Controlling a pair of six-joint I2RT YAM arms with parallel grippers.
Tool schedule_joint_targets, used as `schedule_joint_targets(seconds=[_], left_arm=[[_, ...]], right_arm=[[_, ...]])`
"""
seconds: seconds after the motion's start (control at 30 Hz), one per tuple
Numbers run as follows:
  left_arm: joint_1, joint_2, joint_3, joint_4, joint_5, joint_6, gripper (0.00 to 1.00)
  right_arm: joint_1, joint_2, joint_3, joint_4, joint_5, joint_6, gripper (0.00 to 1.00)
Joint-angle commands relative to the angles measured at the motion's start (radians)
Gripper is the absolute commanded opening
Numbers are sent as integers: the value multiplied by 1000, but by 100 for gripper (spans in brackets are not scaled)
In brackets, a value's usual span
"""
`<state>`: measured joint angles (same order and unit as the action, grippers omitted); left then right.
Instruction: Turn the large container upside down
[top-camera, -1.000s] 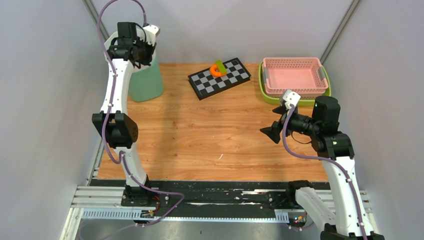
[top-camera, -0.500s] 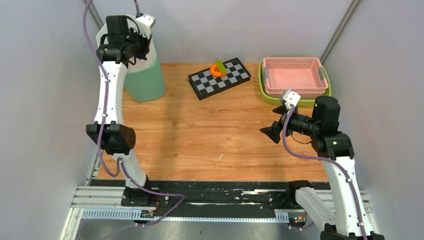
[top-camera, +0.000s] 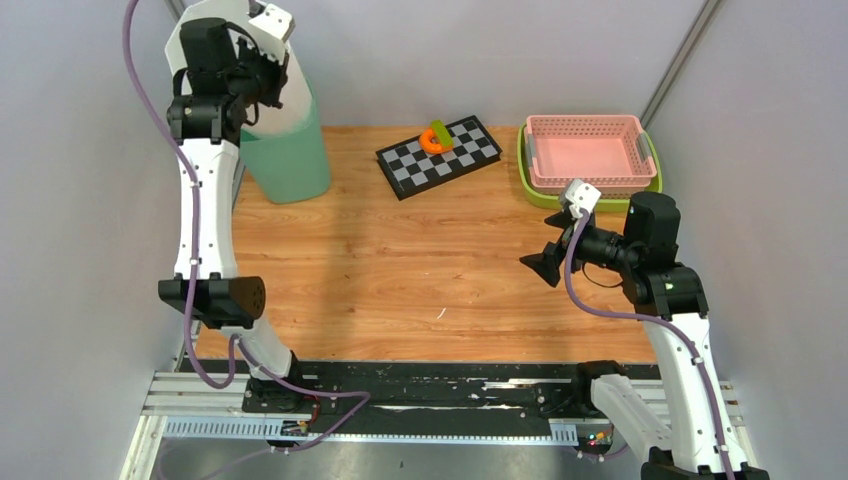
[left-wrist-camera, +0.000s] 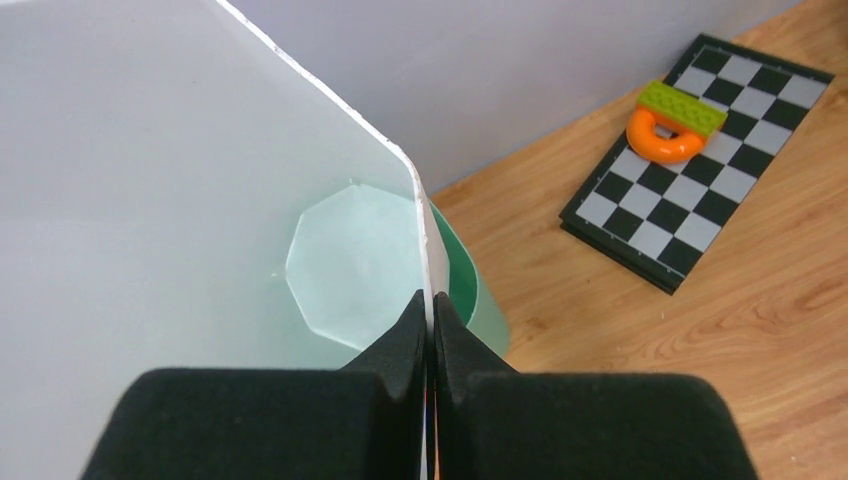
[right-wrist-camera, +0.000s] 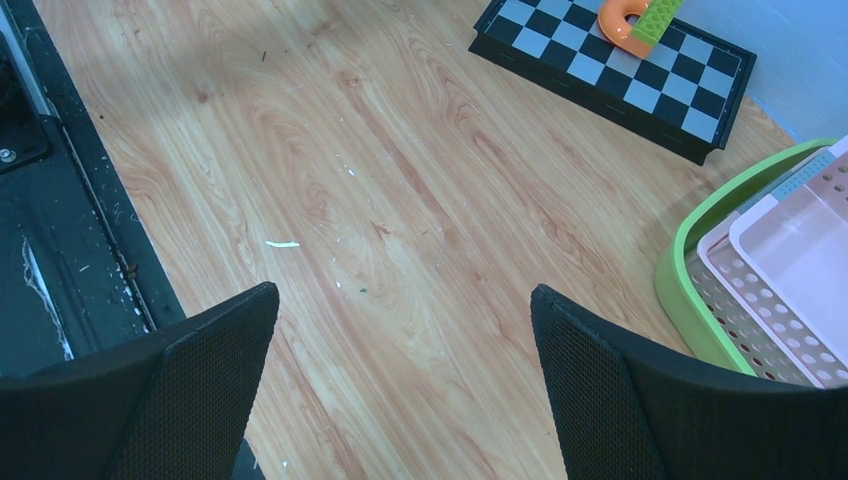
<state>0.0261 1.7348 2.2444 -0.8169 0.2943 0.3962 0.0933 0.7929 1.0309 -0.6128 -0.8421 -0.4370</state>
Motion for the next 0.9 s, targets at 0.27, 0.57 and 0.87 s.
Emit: schedule_joint_targets(seconds=[0.27, 0.57, 0.87], left_arm=[[3, -149, 34, 218, 52, -40, 0], [3, -227, 11, 299, 110, -112, 0], [3, -305, -30, 379, 271, -279, 0]], right_arm=[[22, -18, -16, 12, 9, 12, 98], [23, -21, -17, 11, 12, 12, 98], [24, -26, -18, 12, 12, 12, 98]])
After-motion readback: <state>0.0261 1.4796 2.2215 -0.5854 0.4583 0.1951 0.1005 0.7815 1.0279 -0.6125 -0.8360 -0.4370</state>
